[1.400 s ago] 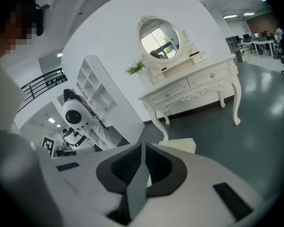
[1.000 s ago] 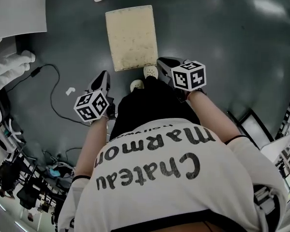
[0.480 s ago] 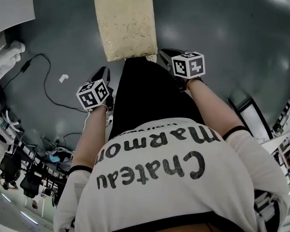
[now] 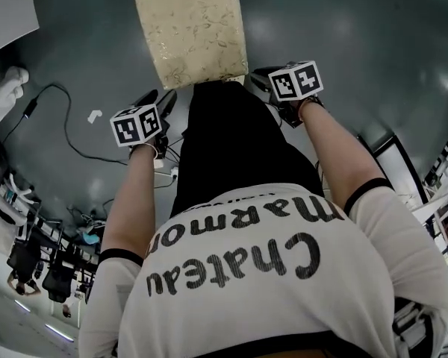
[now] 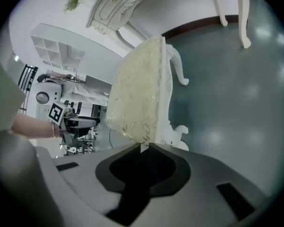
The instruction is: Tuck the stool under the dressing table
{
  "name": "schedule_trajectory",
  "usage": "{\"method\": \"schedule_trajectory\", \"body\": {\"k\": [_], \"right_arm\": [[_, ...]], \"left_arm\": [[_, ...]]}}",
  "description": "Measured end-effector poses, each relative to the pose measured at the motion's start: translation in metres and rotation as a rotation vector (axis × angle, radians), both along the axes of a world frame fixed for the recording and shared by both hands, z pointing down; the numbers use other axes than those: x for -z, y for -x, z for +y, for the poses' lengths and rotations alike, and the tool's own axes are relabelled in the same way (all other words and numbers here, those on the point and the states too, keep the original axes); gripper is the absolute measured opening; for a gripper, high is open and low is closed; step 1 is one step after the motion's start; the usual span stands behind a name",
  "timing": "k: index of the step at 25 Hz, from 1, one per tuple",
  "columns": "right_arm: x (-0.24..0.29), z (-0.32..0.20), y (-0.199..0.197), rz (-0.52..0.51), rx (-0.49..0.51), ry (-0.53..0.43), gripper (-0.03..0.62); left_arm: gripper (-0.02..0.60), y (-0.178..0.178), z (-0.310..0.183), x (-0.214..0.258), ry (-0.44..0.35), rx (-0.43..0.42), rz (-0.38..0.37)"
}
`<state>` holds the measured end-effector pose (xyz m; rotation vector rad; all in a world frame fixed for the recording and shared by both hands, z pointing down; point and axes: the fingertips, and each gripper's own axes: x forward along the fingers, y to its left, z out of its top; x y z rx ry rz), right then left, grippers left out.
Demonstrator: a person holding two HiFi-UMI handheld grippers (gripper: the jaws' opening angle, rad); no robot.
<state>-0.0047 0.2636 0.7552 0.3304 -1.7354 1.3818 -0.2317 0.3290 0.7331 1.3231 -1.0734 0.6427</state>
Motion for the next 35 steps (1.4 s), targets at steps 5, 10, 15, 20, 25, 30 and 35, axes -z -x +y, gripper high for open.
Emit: {"method": "schedule_trajectory", "body": {"k": [5,10,15,20,25,30,35], "right_arm": [[0.004,0.012,0.01,-0.001,0.061,0.099,0.273],[-0.016,0.001,0.023,0.055,0.035,0.041,0.304],[-0.027,-0.001,0.038,0.122,0.068,0.034,0.308],[-0.027,-0.001,0.036,0.141,0.084,0.046,0.307],[-0.035,0.002,0.033,0.157,0.056,0.008,0.293],[-0.034,-0.004,0.037,0.167,0.047,-0.013,0.27],[-0.028,-0.007,0.03,0.181,0.026,-0.022,0.261]], "left_arm": [[0.229,0.009,-0.012,-0.012,0.061,0.048,0.041],[0.255,0.011,-0.017,-0.031,0.083,-0.014,0.09],[0.275,0.004,-0.028,-0.035,0.08,-0.125,0.129],[0.265,0.001,-0.03,-0.035,0.093,-0.229,0.138],[0.25,-0.001,-0.029,-0.042,0.071,-0.214,0.091],[0.233,0.002,-0.033,-0.041,0.071,-0.14,0.068],[0.229,-0.006,-0.039,-0.035,0.1,-0.159,0.083]]}}
